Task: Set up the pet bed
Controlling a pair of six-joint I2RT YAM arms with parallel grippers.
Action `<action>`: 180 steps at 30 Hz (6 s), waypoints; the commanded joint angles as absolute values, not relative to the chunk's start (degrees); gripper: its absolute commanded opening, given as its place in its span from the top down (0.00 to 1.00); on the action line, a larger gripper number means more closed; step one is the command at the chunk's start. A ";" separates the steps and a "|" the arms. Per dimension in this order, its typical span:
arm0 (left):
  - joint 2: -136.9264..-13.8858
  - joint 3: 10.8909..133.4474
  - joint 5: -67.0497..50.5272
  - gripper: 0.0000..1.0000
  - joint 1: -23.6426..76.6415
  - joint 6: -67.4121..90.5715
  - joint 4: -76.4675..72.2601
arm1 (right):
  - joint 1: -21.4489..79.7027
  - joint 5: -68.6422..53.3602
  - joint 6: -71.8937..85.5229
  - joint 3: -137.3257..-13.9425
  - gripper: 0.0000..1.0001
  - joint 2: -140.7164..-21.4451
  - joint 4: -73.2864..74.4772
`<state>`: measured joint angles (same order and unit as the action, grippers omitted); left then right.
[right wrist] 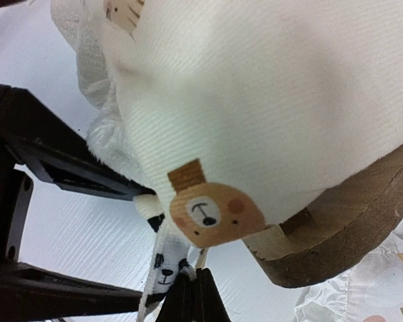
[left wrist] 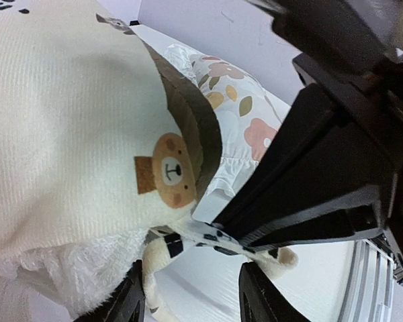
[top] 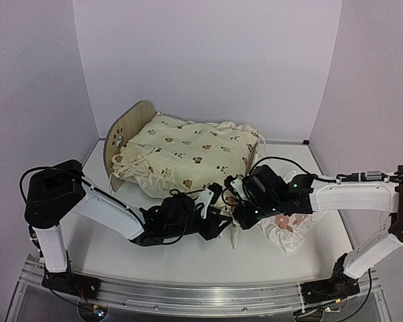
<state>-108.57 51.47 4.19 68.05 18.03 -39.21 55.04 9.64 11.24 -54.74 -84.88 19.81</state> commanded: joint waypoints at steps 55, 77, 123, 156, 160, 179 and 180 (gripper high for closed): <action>-113.07 53.99 -0.62 1.00 69.26 19.17 -39.98 | 54.90 10.11 17.62 -54.36 1.00 -76.07 15.46; -111.37 51.57 3.91 1.00 69.26 22.22 -32.83 | 54.56 21.32 17.01 -52.19 1.00 -70.01 8.68; -110.16 47.74 3.77 1.00 68.08 28.21 -19.61 | 49.31 18.00 22.59 -54.11 0.82 -72.86 3.57; -104.22 50.57 7.48 1.00 68.55 21.96 -20.64 | 50.62 6.65 28.33 -62.85 0.47 -79.84 23.51; -104.48 50.98 7.12 1.00 68.54 21.80 -21.07 | 50.72 6.33 28.24 -63.93 0.49 -80.80 23.70; -104.07 50.43 6.58 1.00 68.54 21.97 -21.63 | 50.75 8.64 28.29 -63.38 0.55 -83.61 24.34; -104.10 50.42 6.59 1.00 68.55 21.97 -21.62 | 50.77 9.05 28.28 -63.36 0.55 -83.53 24.68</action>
<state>-104.38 49.06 7.11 68.31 22.46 -19.99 50.54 7.63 28.51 -62.37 -82.94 23.62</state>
